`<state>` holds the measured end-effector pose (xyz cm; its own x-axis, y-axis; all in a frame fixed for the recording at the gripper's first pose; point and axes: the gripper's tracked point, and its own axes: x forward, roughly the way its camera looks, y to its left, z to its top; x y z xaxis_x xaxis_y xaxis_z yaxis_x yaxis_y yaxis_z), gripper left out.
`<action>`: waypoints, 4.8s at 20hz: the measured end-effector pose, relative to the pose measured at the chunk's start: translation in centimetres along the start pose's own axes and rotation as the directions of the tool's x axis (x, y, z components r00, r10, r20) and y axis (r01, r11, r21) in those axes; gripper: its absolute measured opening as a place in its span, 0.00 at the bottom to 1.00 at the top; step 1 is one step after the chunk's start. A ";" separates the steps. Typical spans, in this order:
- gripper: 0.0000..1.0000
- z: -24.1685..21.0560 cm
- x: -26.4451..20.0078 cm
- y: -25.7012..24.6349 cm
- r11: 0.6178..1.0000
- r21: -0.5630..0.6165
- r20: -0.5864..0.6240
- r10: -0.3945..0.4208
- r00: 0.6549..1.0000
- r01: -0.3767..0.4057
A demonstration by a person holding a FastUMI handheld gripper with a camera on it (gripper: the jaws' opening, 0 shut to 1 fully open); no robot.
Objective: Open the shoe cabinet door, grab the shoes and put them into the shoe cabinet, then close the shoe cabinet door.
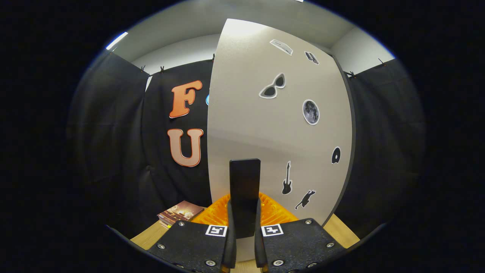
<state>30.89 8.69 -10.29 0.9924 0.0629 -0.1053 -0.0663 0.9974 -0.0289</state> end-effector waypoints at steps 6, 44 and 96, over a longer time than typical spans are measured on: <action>0.19 -0.2 -1.6 -1.5 0.999 0.013 -0.010 -0.043 0.999 0.044; 0.14 -3.5 -12.3 -25.8 0.997 -0.007 0.007 -0.082 0.997 0.082; 0.49 -27.4 -14.9 -5.4 0.998 0.047 -0.566 -0.011 0.824 0.045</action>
<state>13.59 1.39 -35.84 0.7601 0.0207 -0.6495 -0.0162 0.9998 0.0129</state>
